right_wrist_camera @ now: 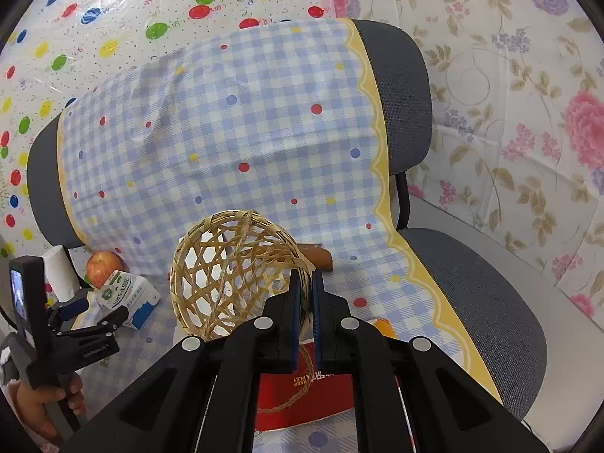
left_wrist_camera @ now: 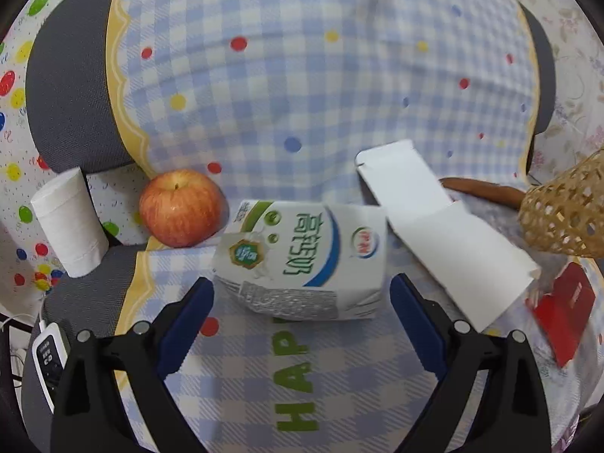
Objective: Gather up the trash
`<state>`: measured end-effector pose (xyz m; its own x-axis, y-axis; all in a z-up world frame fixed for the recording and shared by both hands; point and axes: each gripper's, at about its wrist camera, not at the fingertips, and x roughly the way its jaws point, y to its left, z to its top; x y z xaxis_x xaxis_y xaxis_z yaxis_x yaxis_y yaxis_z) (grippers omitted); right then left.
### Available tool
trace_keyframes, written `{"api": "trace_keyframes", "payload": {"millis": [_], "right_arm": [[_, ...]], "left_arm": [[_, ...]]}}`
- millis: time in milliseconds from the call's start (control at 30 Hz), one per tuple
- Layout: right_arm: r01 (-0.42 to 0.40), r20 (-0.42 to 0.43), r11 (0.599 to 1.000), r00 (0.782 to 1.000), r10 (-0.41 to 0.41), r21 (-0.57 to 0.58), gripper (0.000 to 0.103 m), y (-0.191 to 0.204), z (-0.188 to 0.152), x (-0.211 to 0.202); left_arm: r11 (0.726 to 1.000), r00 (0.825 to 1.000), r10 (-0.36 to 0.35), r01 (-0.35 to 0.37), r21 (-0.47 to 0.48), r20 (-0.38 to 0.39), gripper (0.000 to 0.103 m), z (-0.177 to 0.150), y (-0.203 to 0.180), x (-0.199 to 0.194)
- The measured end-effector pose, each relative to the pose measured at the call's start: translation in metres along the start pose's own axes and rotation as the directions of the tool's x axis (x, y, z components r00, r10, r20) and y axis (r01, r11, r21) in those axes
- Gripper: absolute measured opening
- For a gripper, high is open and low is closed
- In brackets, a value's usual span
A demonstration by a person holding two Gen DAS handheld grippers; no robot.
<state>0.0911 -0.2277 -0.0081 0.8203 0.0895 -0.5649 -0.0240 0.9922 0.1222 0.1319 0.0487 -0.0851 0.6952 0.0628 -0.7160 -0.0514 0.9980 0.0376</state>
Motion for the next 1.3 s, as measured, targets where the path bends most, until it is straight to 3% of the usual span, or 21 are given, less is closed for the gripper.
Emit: {"api": "trace_keyframes", "payload": {"millis": [67, 233, 300, 433, 533, 600, 667, 733, 800, 933, 1067, 1133, 1200, 1300], "right_arm": [[-0.002, 0.000, 1.000, 1.000, 0.002, -0.005, 0.006, 0.001, 0.001, 0.001], [-0.028, -0.008, 0.999, 1.000, 0.028, -0.017, 0.006, 0.011, 0.001, 0.007], [-0.045, -0.010, 0.999, 0.999, 0.044, -0.021, 0.006, 0.018, 0.000, 0.008], [-0.066, -0.011, 0.997, 0.998, 0.066, -0.030, 0.006, 0.028, -0.002, 0.008], [-0.080, -0.009, 0.996, 0.997, 0.079, -0.039, 0.007, 0.034, -0.003, 0.005], [-0.088, -0.006, 0.995, 0.996, 0.088, -0.042, 0.006, 0.035, -0.004, 0.003], [-0.090, 0.001, 0.995, 0.996, 0.090, -0.043, 0.006, 0.035, -0.004, 0.000], [-0.091, 0.006, 0.995, 0.996, 0.092, -0.038, 0.006, 0.033, -0.004, -0.002], [-0.091, 0.010, 0.995, 0.996, 0.091, -0.031, 0.006, 0.029, -0.004, -0.005], [-0.085, 0.012, 0.996, 0.996, 0.085, -0.018, 0.007, 0.019, -0.004, -0.008], [-0.084, 0.006, 0.997, 0.996, 0.084, 0.000, 0.007, 0.010, -0.006, -0.007], [-0.084, 0.002, 0.996, 0.996, 0.084, 0.004, 0.007, 0.008, -0.008, -0.007], [-0.085, 0.000, 0.996, 0.996, 0.085, 0.006, 0.006, 0.005, -0.009, -0.009], [-0.095, 0.003, 0.995, 0.996, 0.095, 0.009, 0.006, 0.003, -0.008, -0.015]], "left_arm": [[0.998, 1.000, -0.011, 0.010, -0.064, -0.011, 0.091, -0.002, 0.017, 0.000], [0.987, 0.997, 0.076, -0.079, -0.139, -0.030, 0.091, -0.013, 0.060, -0.006], [0.984, 0.997, 0.064, -0.070, -0.163, -0.041, 0.091, -0.017, 0.071, -0.008], [0.976, 0.986, 0.161, -0.165, -0.142, -0.037, 0.091, -0.024, 0.078, -0.021], [0.958, 0.974, 0.221, -0.226, -0.178, -0.048, 0.091, -0.030, 0.091, -0.035], [0.955, 0.977, 0.211, -0.215, -0.205, -0.039, 0.090, -0.034, 0.094, -0.043], [0.967, 0.992, 0.130, -0.128, -0.219, -0.008, 0.091, -0.036, 0.089, -0.049], [0.976, 0.995, 0.099, -0.094, -0.194, 0.013, 0.094, -0.033, 0.072, -0.050], [0.982, 0.994, 0.104, -0.099, -0.163, 0.023, 0.096, -0.026, 0.051, -0.043], [0.979, 0.991, 0.129, -0.133, -0.155, -0.034, 0.096, -0.009, 0.024, -0.018], [0.967, 0.983, 0.170, -0.181, -0.178, -0.072, 0.096, -0.002, 0.025, 0.003], [0.967, 0.982, 0.170, -0.182, -0.181, -0.076, 0.091, -0.001, 0.027, 0.007], [0.969, 0.986, 0.148, -0.159, -0.189, -0.072, 0.072, -0.002, 0.030, 0.007], [0.973, 0.991, 0.120, -0.128, -0.193, -0.050, 0.066, -0.005, 0.033, 0.001]]}}
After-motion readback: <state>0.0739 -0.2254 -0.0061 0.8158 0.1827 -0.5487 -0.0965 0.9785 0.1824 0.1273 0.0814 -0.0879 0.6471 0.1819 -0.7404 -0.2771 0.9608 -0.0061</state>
